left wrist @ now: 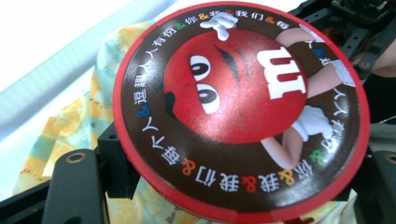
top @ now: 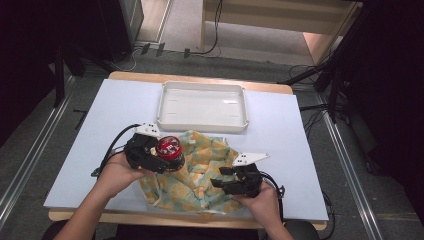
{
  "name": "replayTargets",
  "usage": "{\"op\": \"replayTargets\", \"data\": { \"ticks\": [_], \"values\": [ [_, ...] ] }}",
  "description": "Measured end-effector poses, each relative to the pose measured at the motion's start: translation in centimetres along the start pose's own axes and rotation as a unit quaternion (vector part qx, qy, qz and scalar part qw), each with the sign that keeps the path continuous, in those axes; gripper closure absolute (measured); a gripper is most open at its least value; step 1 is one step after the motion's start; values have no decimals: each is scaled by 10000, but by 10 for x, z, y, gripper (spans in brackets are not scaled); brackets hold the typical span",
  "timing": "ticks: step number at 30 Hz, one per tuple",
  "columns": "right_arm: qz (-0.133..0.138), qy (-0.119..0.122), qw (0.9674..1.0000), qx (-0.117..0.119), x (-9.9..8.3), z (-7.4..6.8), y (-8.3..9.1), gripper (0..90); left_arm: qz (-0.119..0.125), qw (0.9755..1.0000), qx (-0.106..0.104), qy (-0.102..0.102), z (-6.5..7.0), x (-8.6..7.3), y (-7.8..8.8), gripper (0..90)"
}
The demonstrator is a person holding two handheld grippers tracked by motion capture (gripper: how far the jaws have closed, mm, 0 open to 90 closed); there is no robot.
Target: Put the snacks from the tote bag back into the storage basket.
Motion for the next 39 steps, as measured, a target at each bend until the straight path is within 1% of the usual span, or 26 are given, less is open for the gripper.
{"op": "replayTargets", "data": {
  "ticks": [5, 7, 8, 13, 18, 24, 25, 26, 28, 31, 33, 35, 37, 39],
  "values": [
    [0, 6, 10000, 5, 0, 0, 0, 453, 19, 10000, 21, 63, -4, 0, 3, 256],
    [0, 5, 10000, 6, 0, 0, 0, 453, 25, 10000, 61, 53, -8, 2, 5, 256],
    [0, -2, 10000, 7, 0, 0, 0, 453, 57, 9999, 61, 106, -9, 2, 5, 256],
    [7, -10, 10000, 6, 0, 0, 0, 453, 75, 9998, 138, 108, -16, 7, 7, 256],
    [16, -23, 10000, 8, 0, 0, 0, 453, 104, 9997, 200, 77, -22, 15, 6, 256],
    [89, 12, 10000, 7, 1, -1, 1, 455, 98, 9995, 270, 140, -29, 21, 5, 256],
    [89, 5, 10000, 10, 1, -1, 1, 455, 99, 9995, 255, 143, -30, 22, 4, 256],
    [96, -3, 10000, 11, 1, -1, 1, 455, 88, 9995, 283, 137, -32, 23, 4, 256],
    [96, -7, 10000, 12, 0, -1, 2, 455, 66, 9992, 350, 186, -36, 25, 3, 256],
    [97, -11, 9999, 24, 0, -1, 1, 454, 77, 9992, 318, 231, -42, 29, 3, 256],
    [89, -29, 9999, 47, 0, -2, 1, 454, 142, 9992, 283, 233, -43, 32, 3, 256],
    [91, -9, 9999, 52, 0, -2, 1, 454, 133, 9991, 330, 242, -46, 35, 3, 256],
    [105, 5, 9999, 48, 0, -3, 1, 454, 75, 9990, 399, 195, -49, 39, 3, 256],
    [109, 8, 9999, 43, 0, -3, 1, 454, 88, 9988, 458, 175, -53, 42, 1, 256]
  ]
}}
Point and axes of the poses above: each handheld gripper's, and its own axes: y roughly backward along the jaws, x roughly out of its top, z roughly to its right, the point moved 3 cm from there along -y, roughly forward along the jaws, and after that the axes turned 7 degrees about -z, right-handed, at the moved point
